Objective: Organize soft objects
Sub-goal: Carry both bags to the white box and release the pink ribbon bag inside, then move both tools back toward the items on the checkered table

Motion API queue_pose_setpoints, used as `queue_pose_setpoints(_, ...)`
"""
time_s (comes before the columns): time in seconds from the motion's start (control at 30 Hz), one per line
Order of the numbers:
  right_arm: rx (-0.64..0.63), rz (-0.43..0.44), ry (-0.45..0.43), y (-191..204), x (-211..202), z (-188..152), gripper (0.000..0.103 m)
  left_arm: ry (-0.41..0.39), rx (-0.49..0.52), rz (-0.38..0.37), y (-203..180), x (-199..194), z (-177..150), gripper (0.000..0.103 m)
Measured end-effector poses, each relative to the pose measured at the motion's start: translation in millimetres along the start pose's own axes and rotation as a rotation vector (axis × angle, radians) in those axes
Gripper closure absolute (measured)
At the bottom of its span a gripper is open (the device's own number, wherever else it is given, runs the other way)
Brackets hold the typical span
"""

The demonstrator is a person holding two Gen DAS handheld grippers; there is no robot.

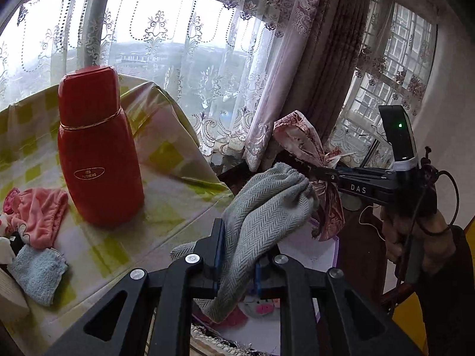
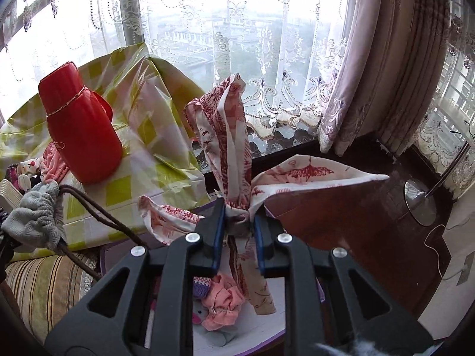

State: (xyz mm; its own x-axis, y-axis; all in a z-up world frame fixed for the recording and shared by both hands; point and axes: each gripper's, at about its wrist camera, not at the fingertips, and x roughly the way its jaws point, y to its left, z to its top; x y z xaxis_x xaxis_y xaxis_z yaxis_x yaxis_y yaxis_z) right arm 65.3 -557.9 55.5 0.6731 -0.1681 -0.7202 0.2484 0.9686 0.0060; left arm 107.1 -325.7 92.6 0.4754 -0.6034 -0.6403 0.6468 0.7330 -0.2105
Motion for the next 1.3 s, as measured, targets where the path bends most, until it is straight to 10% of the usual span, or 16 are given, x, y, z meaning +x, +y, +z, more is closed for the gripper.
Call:
queue_pose_setpoints(0.13,0.001,0.002,0.005,-1.4,2.5,-2.0,0.062,0.025,-0.005,0.019,0.6,13.0,-1.1,0.054)
queue_pose_setpoints(0.4,-0.008,0.018,0.014,4.0,4.4,-3.6,0.047,0.024,-0.024,0.027,5.6,6.9,-3.7,0.053)
queue_pose_setpoints(1.07,-0.153,0.197,-0.085,88.0,-26.3,7.3,0.047,-0.111,-0.114,0.142,60.4,-61.1,-4.1,0.051)
queue_pose_setpoints(1.3,-0.196,0.217,-0.165,129.9,-48.1,15.1,0.032,-0.196,-0.159,0.299,93.4,-108.3,-7.0,0.021)
